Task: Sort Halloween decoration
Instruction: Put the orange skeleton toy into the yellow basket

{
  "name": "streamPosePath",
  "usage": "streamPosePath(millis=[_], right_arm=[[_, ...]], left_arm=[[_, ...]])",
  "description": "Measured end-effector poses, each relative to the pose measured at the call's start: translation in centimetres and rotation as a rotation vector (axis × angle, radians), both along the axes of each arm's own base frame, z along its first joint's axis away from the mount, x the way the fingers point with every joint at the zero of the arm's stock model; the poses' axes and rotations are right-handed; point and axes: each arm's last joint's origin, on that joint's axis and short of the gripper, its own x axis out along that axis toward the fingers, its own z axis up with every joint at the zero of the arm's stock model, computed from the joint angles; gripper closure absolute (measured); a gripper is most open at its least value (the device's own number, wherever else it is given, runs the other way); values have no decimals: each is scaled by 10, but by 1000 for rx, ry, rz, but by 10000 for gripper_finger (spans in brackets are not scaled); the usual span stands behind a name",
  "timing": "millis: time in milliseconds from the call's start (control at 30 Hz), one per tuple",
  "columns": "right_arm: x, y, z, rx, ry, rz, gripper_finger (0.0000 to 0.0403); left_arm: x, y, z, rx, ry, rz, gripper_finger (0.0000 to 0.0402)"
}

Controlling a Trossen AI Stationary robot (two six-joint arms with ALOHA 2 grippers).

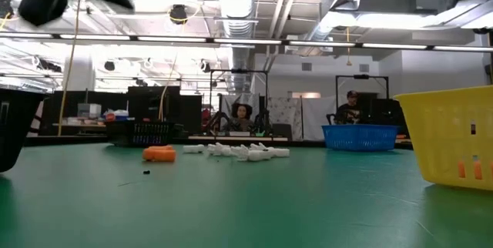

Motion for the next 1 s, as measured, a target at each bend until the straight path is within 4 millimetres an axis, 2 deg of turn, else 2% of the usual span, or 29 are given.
streamPosePath(millis=[233,300,433,567,633,733,833,1000], right_arm=[[26,-5,-36,14,8,-26,386],[31,-8,-46,33,21,-49,387],[31,-16,-49,67,17,-98,388],[35,-21,-54,101,25,-141,388],[38,-21,-57,100,14,-147,388],[37,-21,-55,81,0,-171,388],[34,-24,-47,75,-44,-199,388],[18,-30,-26,55,-131,-256,389]], left_arm=[[-30,-5,63,244,-212,-238,402],[-42,-4,72,298,-222,-326,402],[-63,4,66,208,-163,-482,402],[-79,14,41,70,65,-547,402],[-82,16,36,100,133,-569,402],[-84,15,38,258,148,-668,401],[-87,18,49,390,73,-687,402],[-103,41,74,501,-101,-703,401]])
